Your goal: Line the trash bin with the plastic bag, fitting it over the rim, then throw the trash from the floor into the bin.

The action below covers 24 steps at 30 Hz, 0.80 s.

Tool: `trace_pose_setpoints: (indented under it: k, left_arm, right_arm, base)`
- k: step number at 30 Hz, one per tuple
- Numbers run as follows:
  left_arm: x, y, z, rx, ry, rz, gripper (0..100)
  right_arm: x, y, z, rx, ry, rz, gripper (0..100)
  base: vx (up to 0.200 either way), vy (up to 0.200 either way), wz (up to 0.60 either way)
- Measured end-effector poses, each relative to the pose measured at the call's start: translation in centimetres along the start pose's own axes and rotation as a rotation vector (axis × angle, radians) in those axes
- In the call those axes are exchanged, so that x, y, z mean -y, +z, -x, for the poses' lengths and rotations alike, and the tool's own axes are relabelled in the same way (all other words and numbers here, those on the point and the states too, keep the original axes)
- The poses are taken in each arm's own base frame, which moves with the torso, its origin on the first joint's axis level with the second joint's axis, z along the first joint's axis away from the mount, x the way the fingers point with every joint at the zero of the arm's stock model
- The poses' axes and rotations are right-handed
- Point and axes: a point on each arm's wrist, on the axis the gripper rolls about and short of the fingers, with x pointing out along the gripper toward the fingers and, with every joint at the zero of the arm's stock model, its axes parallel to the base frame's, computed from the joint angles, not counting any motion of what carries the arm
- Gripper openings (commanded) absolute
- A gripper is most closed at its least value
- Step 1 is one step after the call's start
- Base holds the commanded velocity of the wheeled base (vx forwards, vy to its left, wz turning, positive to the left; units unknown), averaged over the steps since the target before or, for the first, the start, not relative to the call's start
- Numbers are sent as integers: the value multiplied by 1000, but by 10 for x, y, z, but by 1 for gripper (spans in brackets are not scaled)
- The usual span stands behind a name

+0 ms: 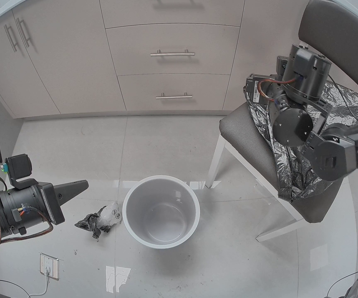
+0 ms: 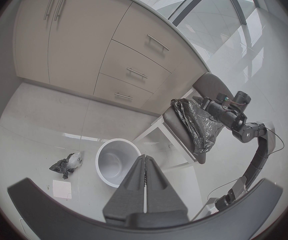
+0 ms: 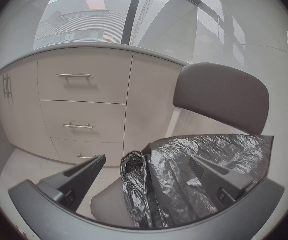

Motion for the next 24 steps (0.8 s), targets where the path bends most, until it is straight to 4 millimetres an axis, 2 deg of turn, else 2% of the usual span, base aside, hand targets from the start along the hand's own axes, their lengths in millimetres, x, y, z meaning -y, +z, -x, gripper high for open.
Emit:
trace_pose_setpoints:
  k: [7, 12, 18, 24]
  left_arm:
    - [0, 0, 0, 1, 0, 0, 0]
    - [0, 0, 0, 1, 0, 0, 0]
    - [0, 0, 0, -1, -1, 0, 0]
    - [0, 0, 0, -1, 1, 0, 0]
  right_arm:
    - [-3, -6, -37, 25, -14, 36, 100]
    - [1, 2, -59, 66, -31, 41, 100]
    - [2, 12, -70, 102, -48, 59, 100]
    - [-2, 1, -76, 88, -48, 83, 100]
  base:
    - [0, 0, 0]
    - [0, 0, 0]
    - [0, 0, 0]
    - [0, 0, 0]
